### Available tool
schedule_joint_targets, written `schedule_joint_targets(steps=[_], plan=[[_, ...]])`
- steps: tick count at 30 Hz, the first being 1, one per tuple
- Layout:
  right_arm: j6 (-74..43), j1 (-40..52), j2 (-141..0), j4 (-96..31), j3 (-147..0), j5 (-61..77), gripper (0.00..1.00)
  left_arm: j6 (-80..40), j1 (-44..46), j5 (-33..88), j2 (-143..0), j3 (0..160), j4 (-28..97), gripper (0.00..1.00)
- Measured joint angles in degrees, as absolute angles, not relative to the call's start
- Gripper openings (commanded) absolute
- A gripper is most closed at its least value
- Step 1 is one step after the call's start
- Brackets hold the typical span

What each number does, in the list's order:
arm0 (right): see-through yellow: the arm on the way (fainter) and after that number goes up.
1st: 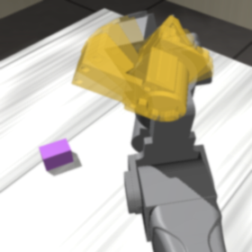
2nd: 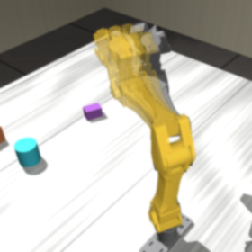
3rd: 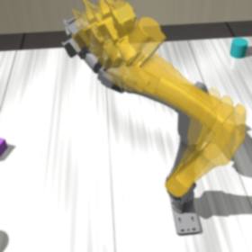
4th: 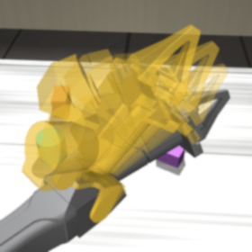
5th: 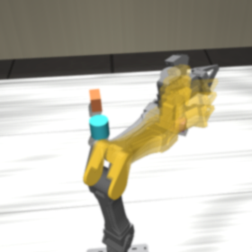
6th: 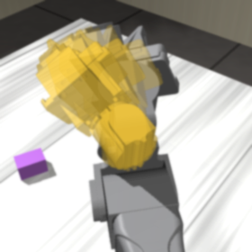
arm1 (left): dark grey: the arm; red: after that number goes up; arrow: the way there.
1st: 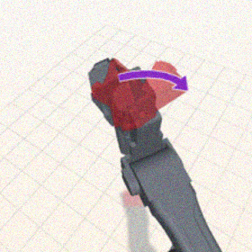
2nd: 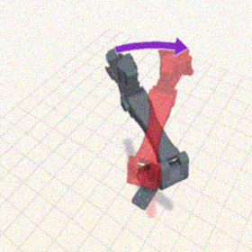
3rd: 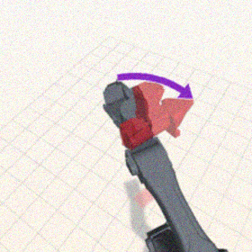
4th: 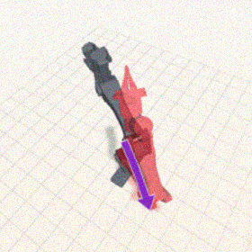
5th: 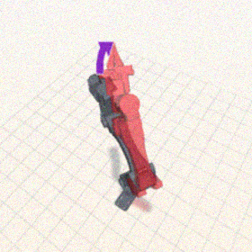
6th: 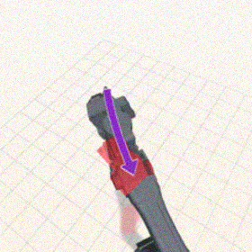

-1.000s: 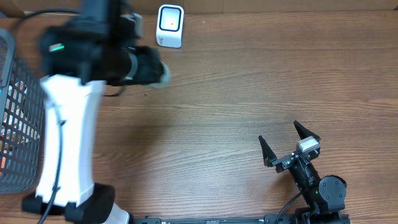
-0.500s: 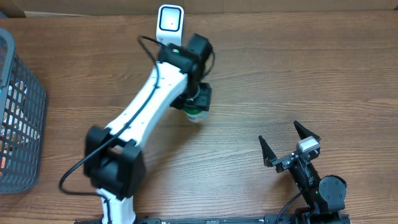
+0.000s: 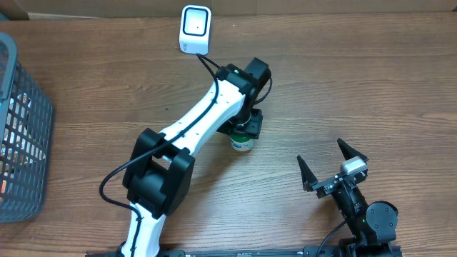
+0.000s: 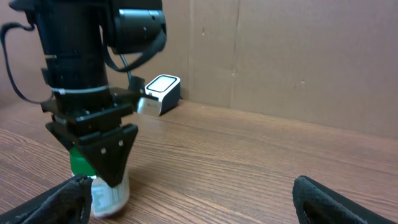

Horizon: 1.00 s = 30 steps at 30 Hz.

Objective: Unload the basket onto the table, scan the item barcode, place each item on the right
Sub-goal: 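Move the jar under the white scanner with the left gripper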

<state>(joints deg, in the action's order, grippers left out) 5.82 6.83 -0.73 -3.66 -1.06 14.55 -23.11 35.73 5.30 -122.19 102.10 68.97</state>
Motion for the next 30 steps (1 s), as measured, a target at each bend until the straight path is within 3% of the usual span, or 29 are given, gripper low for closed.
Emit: schedule_joint_targets(steps=[4, 10, 15, 18, 30], plan=[[5.8, 6.83, -0.73, -3.64, -1.06, 14.55, 1.0, -23.68, 36.05, 5.3, -122.8, 102.02, 66.89, 0.57], [5.78, 6.83, -0.73, -3.66, -1.06, 14.55, 1.0, -23.7, 36.03, 5.3, -122.8, 102.02, 63.35, 0.64], [5.82, 6.83, -0.73, -3.64, -1.06, 14.55, 1.0, -23.79, 36.03, 5.28, -122.8, 102.02, 62.24, 0.82], [5.78, 6.83, -0.73, -3.66, -1.06, 14.57, 1.0, -23.88, 36.03, 5.32, -122.8, 102.02, 62.35, 0.88], [5.78, 6.83, -0.73, -3.64, -1.06, 14.52, 1.0, -23.88, 35.29, 5.34, -122.8, 103.35, 65.25, 0.93]])
